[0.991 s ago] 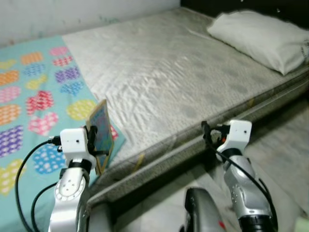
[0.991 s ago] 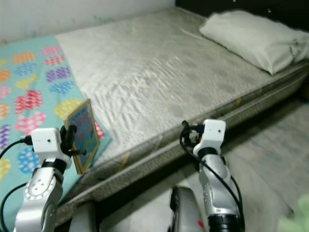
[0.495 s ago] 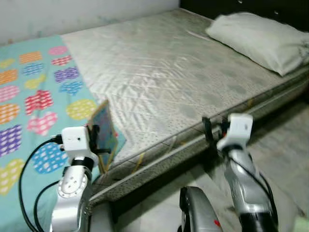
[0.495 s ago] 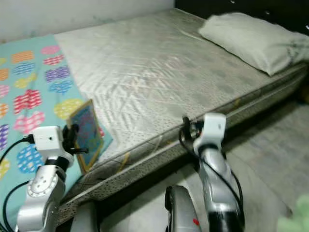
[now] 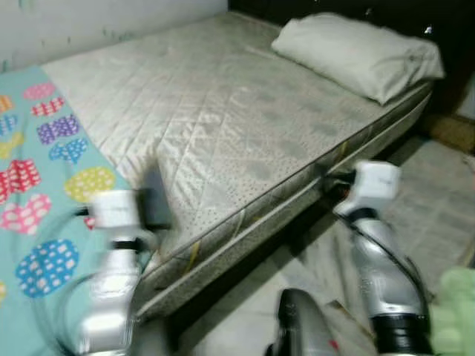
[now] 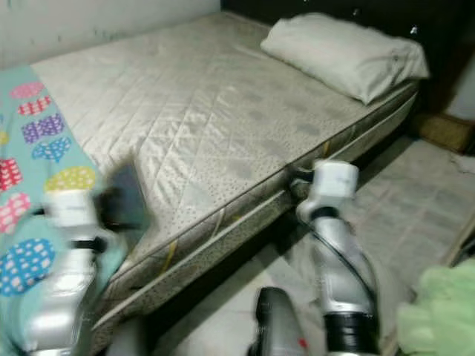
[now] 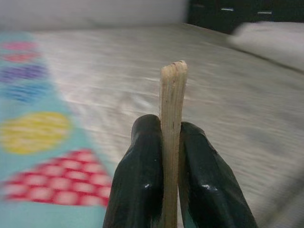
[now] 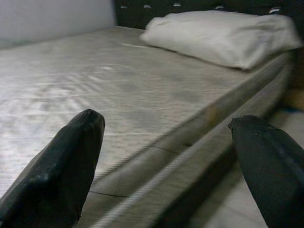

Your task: Clean up the room

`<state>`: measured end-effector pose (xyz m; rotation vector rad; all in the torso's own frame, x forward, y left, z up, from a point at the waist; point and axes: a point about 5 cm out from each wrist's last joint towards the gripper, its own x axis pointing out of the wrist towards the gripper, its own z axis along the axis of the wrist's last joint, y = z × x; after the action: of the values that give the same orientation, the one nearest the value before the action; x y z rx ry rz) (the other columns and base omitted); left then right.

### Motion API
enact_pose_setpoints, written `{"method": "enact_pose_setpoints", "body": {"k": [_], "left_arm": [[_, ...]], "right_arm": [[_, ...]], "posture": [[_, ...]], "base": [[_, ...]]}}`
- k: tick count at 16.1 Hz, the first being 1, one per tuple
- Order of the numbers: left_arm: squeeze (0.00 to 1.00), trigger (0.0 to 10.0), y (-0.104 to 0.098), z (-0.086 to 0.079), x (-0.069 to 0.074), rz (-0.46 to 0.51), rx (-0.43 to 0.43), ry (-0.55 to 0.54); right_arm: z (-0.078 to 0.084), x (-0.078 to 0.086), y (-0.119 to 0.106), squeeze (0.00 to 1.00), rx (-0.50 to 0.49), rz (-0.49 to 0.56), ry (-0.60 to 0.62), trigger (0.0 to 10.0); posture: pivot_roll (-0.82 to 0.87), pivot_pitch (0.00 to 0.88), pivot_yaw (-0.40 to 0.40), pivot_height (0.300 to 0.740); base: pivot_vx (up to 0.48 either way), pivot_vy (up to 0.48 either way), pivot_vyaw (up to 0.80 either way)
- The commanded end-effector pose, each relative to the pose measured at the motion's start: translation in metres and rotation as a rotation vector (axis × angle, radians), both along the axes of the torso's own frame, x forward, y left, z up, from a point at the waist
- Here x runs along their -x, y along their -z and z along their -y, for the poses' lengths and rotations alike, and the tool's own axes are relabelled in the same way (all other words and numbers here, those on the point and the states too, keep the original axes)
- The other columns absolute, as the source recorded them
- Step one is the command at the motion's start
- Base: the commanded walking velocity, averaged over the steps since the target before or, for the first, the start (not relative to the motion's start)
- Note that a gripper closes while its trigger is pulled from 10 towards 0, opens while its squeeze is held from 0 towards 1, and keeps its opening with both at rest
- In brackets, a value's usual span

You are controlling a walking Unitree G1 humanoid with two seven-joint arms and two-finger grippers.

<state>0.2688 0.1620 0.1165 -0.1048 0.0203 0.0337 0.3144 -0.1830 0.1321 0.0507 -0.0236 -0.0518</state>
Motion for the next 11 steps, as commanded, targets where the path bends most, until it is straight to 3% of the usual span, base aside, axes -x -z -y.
{"method": "enact_pose_setpoints", "body": {"k": [1, 3, 6, 11], "left_arm": [[0.0, 10.0, -0.0117, -0.0103, -0.0018, 0.051, -0.023, -0.034], [0.0, 10.0, -0.0117, -0.0105, -0.0035, 0.053, -0.024, -0.035], [0.0, 10.0, -0.0114, -0.0091, -0.0045, 0.055, -0.021, -0.034], [0.0, 10.0, -0.0102, -0.0073, -0.0051, 0.053, -0.012, -0.03]], "right_arm": [[-0.0085, -0.0017, -0.005, 0.0, -0.011, 0.017, -0.032, 10.0], [-0.007, -0.0019, -0.0056, 0.0, -0.004, 0.022, -0.028, 10.0], [-0.006, 0.0014, -0.0028, 0.0, 0.086, 0.011, -0.006, 10.0], [-0.0099, 0.0029, -0.0085, 0.0, 0.061, 0.052, -0.014, 10.0]], "posture": [[-0.13, 0.0, 0.038, 0.527], [-0.13, 0.0, 0.04, 0.54], [-0.14, 0.0, 0.043, 0.548], [-0.14, 0.0, 0.045, 0.548]], "base": [[0.0, 0.0, -0.49], [0.0, 0.0, -0.43], [0.0, 0.0, 0.0], [0.0, 0.0, 0.0]]}}
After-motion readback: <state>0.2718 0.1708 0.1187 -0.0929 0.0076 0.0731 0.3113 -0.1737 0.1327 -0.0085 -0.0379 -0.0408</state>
